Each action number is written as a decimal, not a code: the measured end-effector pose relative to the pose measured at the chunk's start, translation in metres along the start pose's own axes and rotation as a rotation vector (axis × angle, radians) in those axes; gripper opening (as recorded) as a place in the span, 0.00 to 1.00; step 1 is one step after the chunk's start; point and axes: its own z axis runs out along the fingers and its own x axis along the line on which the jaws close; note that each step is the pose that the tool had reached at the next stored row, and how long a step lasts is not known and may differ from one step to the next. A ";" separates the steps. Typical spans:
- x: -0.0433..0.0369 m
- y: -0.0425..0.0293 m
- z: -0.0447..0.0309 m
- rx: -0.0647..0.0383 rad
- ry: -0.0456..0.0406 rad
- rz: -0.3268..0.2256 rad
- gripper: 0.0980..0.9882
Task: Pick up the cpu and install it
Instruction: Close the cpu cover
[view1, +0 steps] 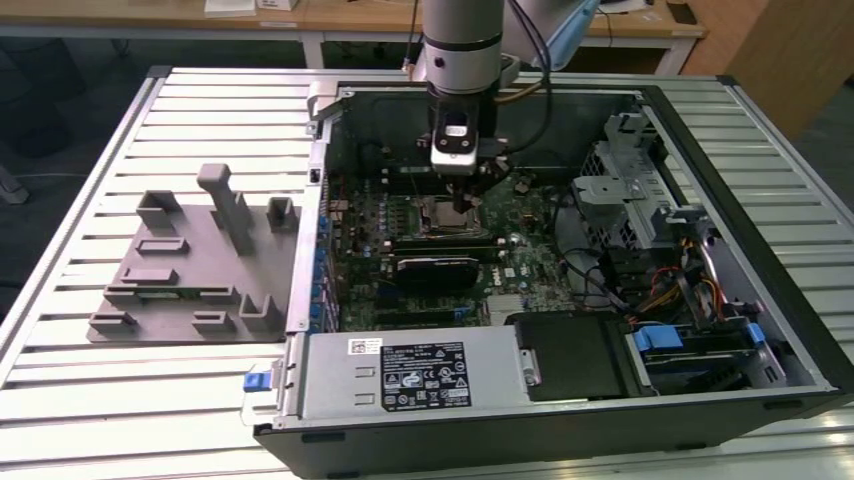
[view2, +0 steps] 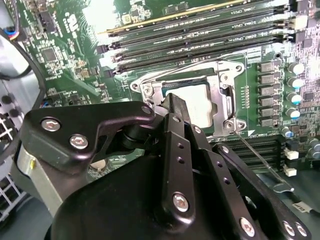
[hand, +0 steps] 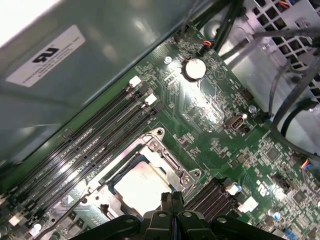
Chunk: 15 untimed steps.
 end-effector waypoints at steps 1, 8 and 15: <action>0.0000 0.0000 0.0000 -0.001 -0.0001 -0.010 0.01; 0.0000 0.0000 0.0000 -0.011 -0.0011 -0.077 0.01; 0.0000 0.0000 0.0001 -0.020 -0.0024 -0.143 0.01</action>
